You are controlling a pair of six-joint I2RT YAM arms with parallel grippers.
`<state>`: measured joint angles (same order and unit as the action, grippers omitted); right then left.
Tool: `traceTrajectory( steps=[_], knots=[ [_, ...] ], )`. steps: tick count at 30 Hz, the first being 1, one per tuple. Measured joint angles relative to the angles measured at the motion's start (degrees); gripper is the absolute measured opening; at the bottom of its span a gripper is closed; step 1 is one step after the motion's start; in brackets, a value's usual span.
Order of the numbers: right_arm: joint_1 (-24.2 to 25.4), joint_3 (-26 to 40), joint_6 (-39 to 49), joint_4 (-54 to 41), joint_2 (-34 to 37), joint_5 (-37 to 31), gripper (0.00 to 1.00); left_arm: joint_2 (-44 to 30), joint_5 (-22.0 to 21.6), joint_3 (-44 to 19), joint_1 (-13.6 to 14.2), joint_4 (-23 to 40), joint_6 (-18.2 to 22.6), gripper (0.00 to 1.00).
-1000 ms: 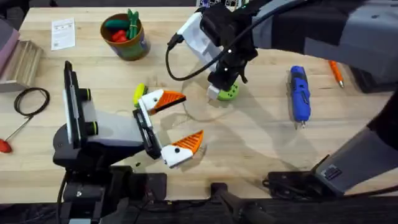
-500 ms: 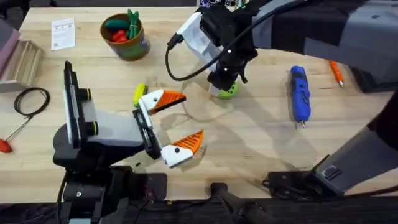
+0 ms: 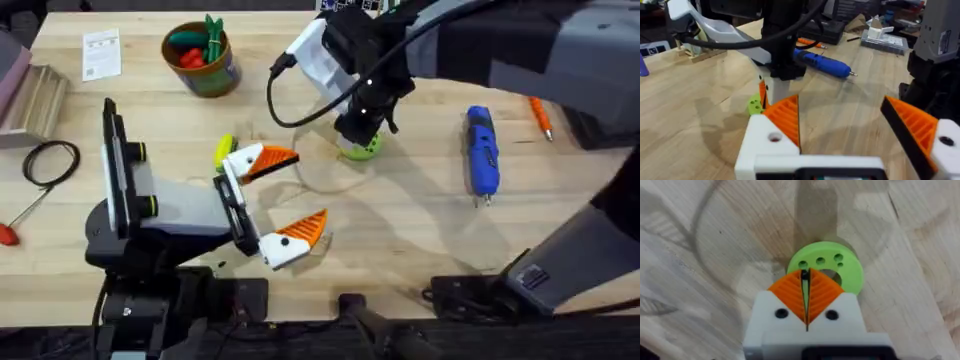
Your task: Pick up the gripper from the table and insert it into the empty holder that is missing its gripper. Then pick up a screw, insert it into the mounting hole, and use the screwdriver to tighten it. Finally, clean up the table by picking up the vegetable and placing it into the bucket.
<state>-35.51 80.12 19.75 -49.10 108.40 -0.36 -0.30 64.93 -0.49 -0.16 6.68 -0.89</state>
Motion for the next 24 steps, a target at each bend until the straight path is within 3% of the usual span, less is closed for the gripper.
traceTrajectory(
  steps=[12,18,24],
  knots=[
    [0.00,-0.02,0.00,-0.68,-0.42,0.00,0.007,0.00,0.00,0.00,0.00,0.00,-0.02,0.985],
    [0.00,0.70,0.00,-5.32,-6.46,0.00,0.007,-0.02,0.00,0.00,0.00,0.00,-0.01,0.985],
    [0.00,6.32,0.00,-9.22,-12.78,0.00,0.007,-0.01,0.00,0.00,0.00,0.00,-0.02,0.985]
  ],
)
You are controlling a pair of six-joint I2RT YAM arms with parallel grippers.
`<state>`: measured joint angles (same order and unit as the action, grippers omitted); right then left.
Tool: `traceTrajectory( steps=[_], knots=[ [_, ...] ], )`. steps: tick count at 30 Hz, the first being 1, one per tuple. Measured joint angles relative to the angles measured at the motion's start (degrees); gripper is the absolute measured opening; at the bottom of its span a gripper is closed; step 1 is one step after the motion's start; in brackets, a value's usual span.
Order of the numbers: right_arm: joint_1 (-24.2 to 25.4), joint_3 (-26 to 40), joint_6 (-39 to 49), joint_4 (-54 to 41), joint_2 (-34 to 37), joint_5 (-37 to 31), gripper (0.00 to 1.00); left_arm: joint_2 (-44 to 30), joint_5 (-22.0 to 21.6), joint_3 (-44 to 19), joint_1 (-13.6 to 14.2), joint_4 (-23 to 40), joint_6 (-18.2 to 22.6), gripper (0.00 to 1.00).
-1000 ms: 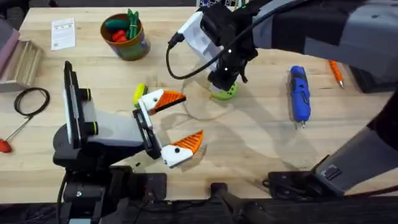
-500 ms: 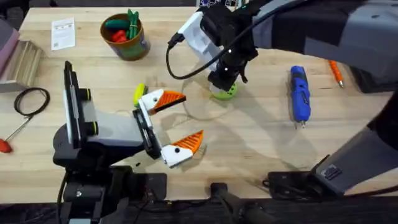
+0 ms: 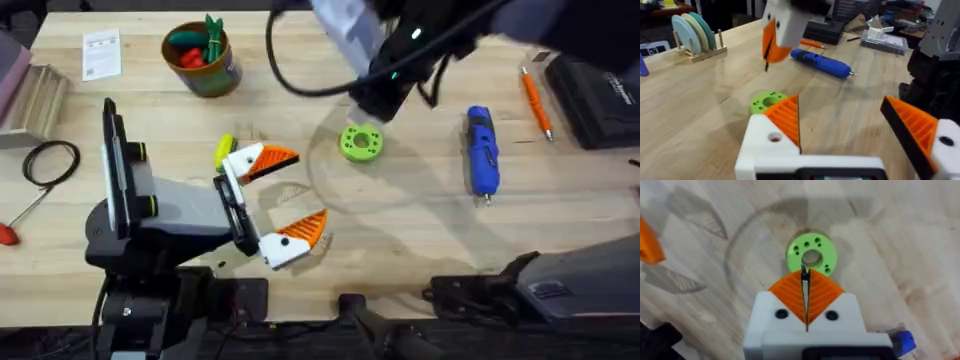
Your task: Pick up the gripper from the table and insert it into the empty holder that is missing its gripper. Then pick up a screw, insert it into the mounting hole, and use the screwdriver to tighten it. Finally, clean up the table by picking up the vegetable and placing it into the bucket.
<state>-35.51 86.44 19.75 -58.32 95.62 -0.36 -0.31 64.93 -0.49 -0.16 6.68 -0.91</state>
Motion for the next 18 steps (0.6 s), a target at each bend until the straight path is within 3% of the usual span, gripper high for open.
traceTrajectory(
  steps=[7,18],
  knots=[
    [0.00,4.41,0.00,-2.77,-3.72,0.00,0.007,0.00,0.00,0.00,0.00,0.00,0.00,0.985],
    [-0.67,7.65,0.00,-10.76,-3.61,-0.02,0.007,0.00,0.00,0.00,0.00,0.00,0.01,0.985]
  ],
)
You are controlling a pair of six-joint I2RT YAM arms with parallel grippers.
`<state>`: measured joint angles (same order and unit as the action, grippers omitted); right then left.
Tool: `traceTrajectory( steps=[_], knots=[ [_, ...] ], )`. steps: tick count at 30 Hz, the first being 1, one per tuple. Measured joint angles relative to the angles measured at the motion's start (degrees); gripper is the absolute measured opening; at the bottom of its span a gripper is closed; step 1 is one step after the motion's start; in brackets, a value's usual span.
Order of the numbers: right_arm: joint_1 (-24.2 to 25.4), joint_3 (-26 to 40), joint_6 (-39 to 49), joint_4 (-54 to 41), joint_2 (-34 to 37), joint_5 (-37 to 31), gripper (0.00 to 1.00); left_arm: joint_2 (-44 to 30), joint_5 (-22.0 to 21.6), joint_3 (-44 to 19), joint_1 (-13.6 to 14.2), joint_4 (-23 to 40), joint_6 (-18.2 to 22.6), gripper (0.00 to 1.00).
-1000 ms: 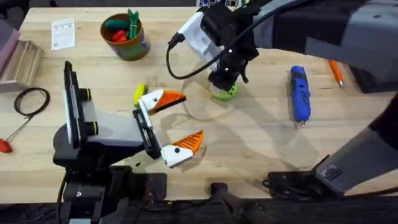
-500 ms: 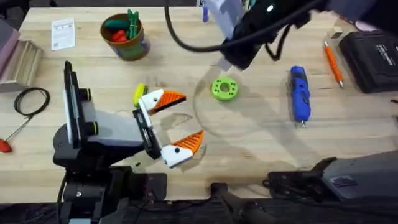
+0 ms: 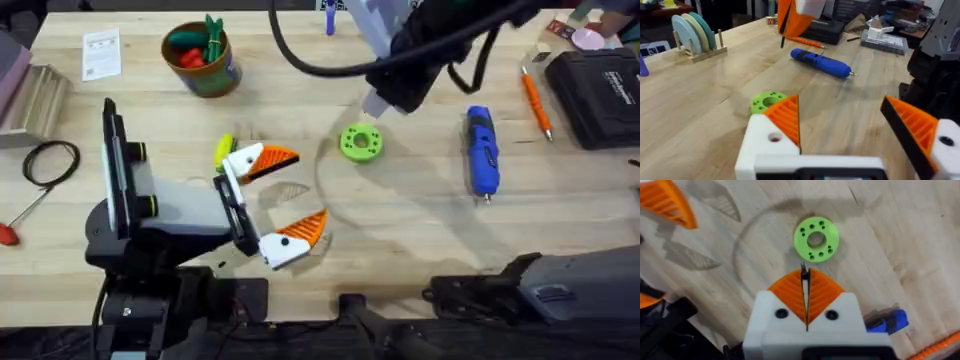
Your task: Pick up the gripper from the table and insert it into the empty holder that is missing its gripper. Then pick up a screw, insert it into the mounting hole, and use the screwdriver to tighten it. Finally, clean up the table by picking up the vegetable and placing it into the bucket.
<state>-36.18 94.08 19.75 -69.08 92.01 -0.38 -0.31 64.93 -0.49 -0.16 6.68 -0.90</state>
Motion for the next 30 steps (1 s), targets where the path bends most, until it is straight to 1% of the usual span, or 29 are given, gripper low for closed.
traceTrajectory(
  steps=[4,8,14,20,24,30],
  knots=[
    [-2.72,7.12,0.02,-3.33,0.07,-0.01,0.007,-0.01,0.00,0.00,0.00,0.00,-0.01,0.985],
    [-7.46,13.76,0.49,-5.85,0.07,0.00,0.007,-0.01,0.00,0.00,0.00,0.00,-0.01,0.985],
    [-15.13,20.43,2.83,-6.62,1.29,0.02,0.007,-0.01,0.00,0.00,0.00,0.00,-0.01,0.985],
    [-19.97,21.73,6.31,-6.18,4.56,0.02,0.006,-0.01,0.00,0.00,0.00,0.00,-0.01,0.985],
    [-21.55,21.73,8.18,-5.15,6.63,0.07,0.006,0.01,0.00,0.00,0.00,0.00,-0.01,0.985],
    [-22.64,21.73,11.06,-3.87,7.29,1.66,0.006,0.00,0.00,0.00,0.00,0.00,0.00,0.985]
  ],
)
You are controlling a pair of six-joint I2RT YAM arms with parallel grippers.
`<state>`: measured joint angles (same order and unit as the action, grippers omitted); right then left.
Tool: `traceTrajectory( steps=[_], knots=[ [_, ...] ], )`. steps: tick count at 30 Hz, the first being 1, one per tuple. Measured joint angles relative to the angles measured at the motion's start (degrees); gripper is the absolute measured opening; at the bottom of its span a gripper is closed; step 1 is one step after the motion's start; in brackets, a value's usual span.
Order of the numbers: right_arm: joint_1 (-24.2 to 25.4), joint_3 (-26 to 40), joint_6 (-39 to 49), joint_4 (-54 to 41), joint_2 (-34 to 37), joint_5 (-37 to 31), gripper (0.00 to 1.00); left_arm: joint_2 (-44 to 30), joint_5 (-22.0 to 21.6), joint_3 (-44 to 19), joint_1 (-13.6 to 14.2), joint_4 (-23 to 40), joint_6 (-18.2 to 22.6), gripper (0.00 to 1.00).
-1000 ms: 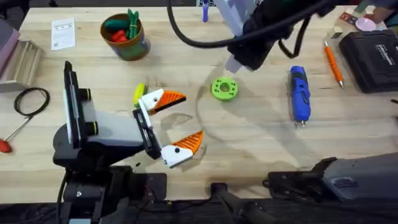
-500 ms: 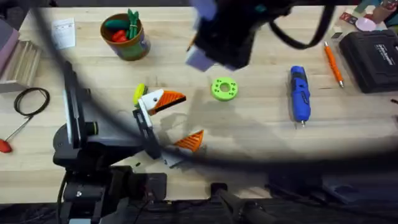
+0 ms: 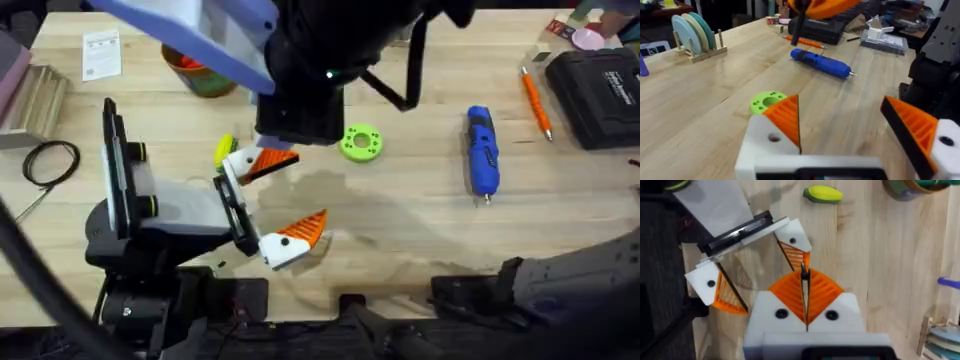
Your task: Pick up the gripper from the table and insert it into the empty holder that is missing its gripper. Then pick up a screw, insert it into the mounting hole, and use the screwdriver to tighten it. Finally, clean up the table by picking up the vegetable and placing it into the bucket.
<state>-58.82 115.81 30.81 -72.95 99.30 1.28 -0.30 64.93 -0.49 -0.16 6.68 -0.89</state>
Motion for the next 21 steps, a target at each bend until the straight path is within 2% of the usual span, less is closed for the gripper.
traceTrajectory(
  steps=[21],
  knots=[
    [-0.32,0.04,10.73,1.35,5.20,1.40,0.006,0.00,0.00,0.00,0.00,0.00,-0.02,0.985]
  ],
)
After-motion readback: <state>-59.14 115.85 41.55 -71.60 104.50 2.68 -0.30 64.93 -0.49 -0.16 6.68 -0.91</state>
